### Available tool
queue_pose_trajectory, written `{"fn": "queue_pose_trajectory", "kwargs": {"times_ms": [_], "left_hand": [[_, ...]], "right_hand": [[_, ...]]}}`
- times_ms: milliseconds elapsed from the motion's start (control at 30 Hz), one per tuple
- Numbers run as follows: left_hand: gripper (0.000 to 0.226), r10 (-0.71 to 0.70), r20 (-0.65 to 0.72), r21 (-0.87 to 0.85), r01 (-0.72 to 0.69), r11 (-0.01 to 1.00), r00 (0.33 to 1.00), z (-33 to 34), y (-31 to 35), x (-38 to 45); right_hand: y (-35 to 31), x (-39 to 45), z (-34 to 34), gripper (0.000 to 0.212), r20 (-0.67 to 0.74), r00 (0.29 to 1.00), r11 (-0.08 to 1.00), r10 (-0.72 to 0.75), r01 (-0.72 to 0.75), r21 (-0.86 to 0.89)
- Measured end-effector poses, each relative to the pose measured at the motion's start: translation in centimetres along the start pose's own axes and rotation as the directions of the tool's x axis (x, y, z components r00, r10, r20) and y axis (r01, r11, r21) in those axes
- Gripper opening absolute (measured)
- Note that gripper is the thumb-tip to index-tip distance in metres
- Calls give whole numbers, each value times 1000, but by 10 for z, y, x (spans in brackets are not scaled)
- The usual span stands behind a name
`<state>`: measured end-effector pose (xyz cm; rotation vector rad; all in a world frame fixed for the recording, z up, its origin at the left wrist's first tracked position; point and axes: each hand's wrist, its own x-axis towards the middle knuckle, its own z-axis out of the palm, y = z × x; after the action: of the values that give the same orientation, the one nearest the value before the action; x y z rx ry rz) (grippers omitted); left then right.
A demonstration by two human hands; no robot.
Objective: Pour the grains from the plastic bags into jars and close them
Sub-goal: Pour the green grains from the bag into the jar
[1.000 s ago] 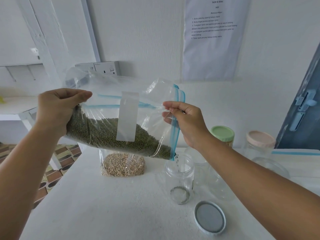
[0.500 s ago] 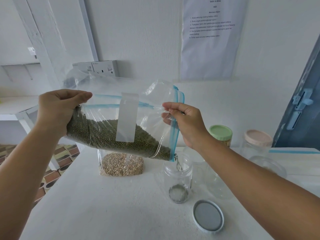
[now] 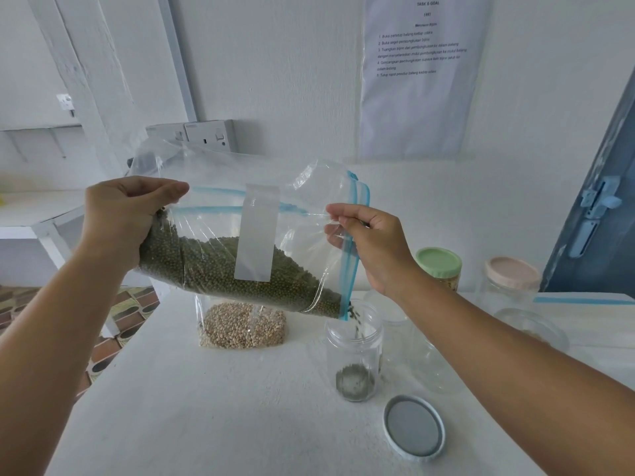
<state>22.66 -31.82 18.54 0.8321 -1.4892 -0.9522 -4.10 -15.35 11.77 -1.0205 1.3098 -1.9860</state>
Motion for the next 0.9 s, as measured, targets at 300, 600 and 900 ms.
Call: {"fn": "queue_pose_trajectory", "kwargs": {"times_ms": [300,600,900], "left_hand": [[23,1,5,12,-1,1000,1000,2,-3,-2],[40,17,52,38,-19,999,998,1,-1,-10],[36,50,129,92,-63,994,990,-1,-2,-12]], "right_hand": [[0,-3,-3,26,-14,1000,1000,5,-5,-14],[0,-4,-2,26,-15,1000,1000,11,-11,-21],[1,-6,-4,25,-25,1000,1000,12,-12,-17]]}}
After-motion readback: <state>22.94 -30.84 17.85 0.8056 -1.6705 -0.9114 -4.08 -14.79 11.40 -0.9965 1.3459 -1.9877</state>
